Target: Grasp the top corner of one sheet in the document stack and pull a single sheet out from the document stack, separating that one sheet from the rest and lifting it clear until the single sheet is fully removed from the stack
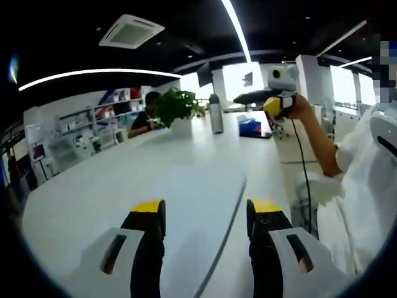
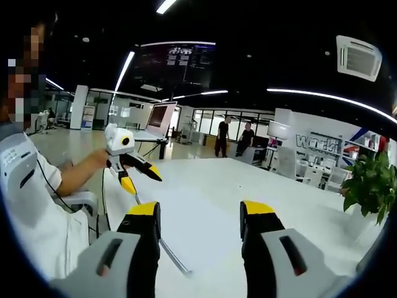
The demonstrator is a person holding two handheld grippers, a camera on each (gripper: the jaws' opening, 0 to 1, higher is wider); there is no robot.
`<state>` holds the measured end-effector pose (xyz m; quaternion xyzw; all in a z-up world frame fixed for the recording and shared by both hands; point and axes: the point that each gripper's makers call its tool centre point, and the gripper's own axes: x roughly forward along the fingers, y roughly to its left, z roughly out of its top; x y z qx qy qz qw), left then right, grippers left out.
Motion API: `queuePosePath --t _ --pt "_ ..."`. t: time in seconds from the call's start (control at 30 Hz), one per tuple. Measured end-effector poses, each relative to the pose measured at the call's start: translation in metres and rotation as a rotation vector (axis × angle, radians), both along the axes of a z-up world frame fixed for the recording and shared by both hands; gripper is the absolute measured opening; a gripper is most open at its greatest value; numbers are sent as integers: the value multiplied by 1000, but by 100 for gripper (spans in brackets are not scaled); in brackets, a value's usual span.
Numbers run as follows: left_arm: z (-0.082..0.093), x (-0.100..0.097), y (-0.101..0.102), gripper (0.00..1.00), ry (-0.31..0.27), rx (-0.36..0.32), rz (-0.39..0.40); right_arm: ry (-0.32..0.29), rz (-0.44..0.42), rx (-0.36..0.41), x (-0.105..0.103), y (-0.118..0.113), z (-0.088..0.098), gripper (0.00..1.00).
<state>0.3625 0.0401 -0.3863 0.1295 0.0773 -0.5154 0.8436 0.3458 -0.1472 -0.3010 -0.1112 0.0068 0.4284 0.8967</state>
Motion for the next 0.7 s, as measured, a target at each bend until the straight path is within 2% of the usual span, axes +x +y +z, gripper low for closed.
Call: queuePosePath --t 0.53,0.7 --pt "-18 -1 -19 52 19 23 -32 -2 -1 0 0 -1 1 51" --pt "-26 1 -23 51 5 53 -33 -1 1 -5 -1 0 0 51"
